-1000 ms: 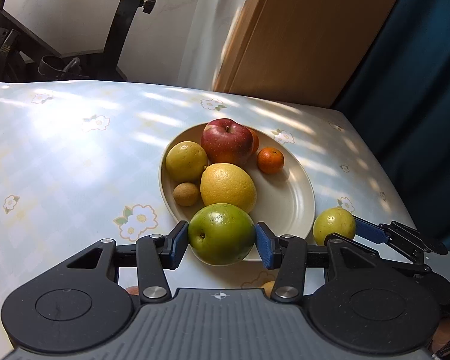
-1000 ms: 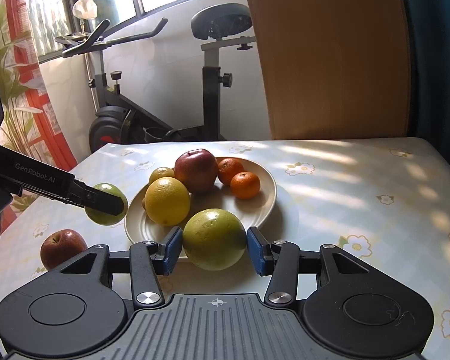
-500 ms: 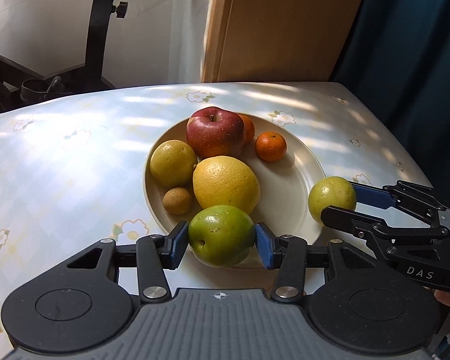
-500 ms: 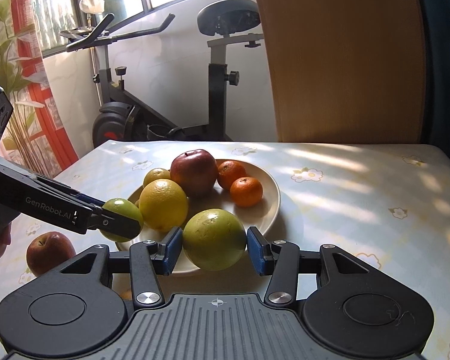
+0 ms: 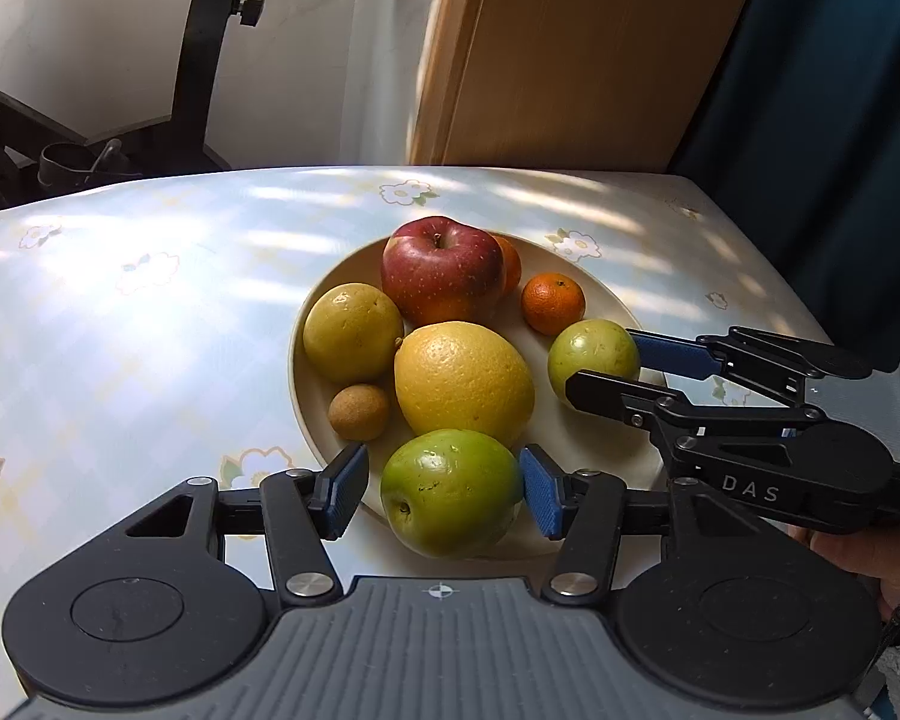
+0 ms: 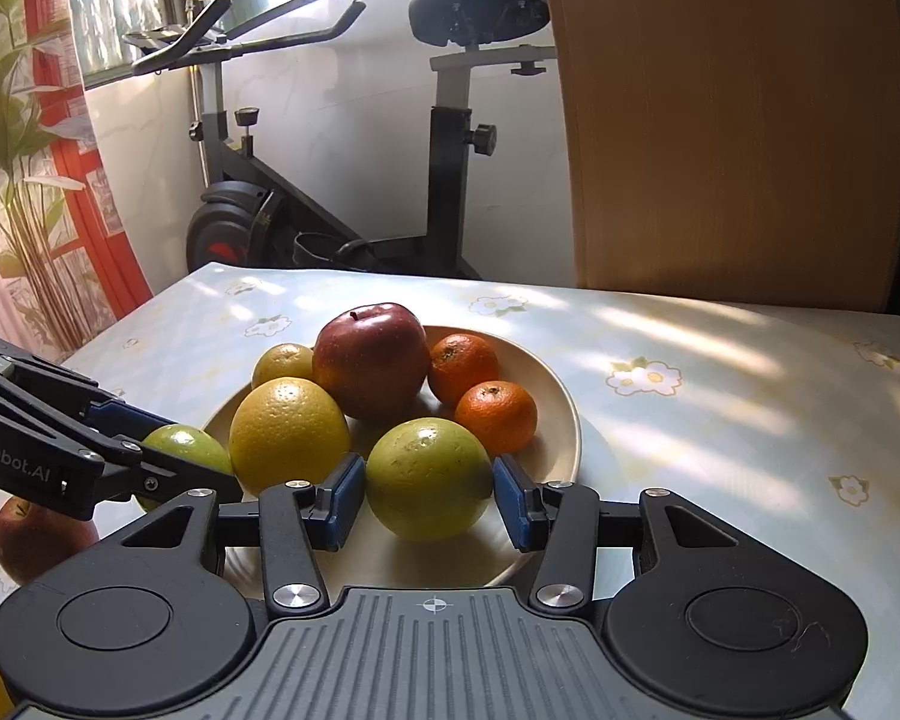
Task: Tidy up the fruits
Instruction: 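Carry the green apple and green grapefruit onto the plate with both grippers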
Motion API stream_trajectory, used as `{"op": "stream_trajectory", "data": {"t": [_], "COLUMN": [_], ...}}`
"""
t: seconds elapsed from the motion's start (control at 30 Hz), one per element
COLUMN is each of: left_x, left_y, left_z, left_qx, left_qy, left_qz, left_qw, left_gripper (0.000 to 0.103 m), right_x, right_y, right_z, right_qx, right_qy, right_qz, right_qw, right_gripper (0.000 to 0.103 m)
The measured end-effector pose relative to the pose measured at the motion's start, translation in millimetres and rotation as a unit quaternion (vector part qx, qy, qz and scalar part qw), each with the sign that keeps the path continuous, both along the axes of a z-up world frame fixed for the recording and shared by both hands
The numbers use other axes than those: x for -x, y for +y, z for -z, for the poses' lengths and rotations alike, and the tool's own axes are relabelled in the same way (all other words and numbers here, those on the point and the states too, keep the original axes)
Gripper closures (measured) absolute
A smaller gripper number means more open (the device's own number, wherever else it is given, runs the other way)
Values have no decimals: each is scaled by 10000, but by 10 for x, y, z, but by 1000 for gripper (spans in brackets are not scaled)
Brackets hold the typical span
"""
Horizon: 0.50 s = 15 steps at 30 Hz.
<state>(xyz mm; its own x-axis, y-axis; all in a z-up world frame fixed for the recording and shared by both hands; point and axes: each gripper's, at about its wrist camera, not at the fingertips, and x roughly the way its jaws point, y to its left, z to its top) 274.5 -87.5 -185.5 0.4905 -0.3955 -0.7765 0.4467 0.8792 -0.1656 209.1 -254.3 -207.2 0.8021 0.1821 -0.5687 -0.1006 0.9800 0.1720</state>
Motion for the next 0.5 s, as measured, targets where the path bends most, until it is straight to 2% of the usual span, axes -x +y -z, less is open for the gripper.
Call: {"op": "stream_trajectory", "data": {"t": [0.23, 0.5], "left_x": [33, 10], "left_y": [18, 15], "left_z": [-101, -86], "left_qx": [-117, -83], "left_qy": [-161, -194], "left_qz": [109, 91], "left_qw": [9997, 9997], "left_gripper": [45, 44], "right_x": [-127, 88], "right_y": [45, -27], "right_z": [49, -45], "right_qx": [-36, -173], "right_qy": [-10, -53], "right_qz": [-15, -81], "right_qw": [10000, 9998], "right_gripper": [58, 53]}}
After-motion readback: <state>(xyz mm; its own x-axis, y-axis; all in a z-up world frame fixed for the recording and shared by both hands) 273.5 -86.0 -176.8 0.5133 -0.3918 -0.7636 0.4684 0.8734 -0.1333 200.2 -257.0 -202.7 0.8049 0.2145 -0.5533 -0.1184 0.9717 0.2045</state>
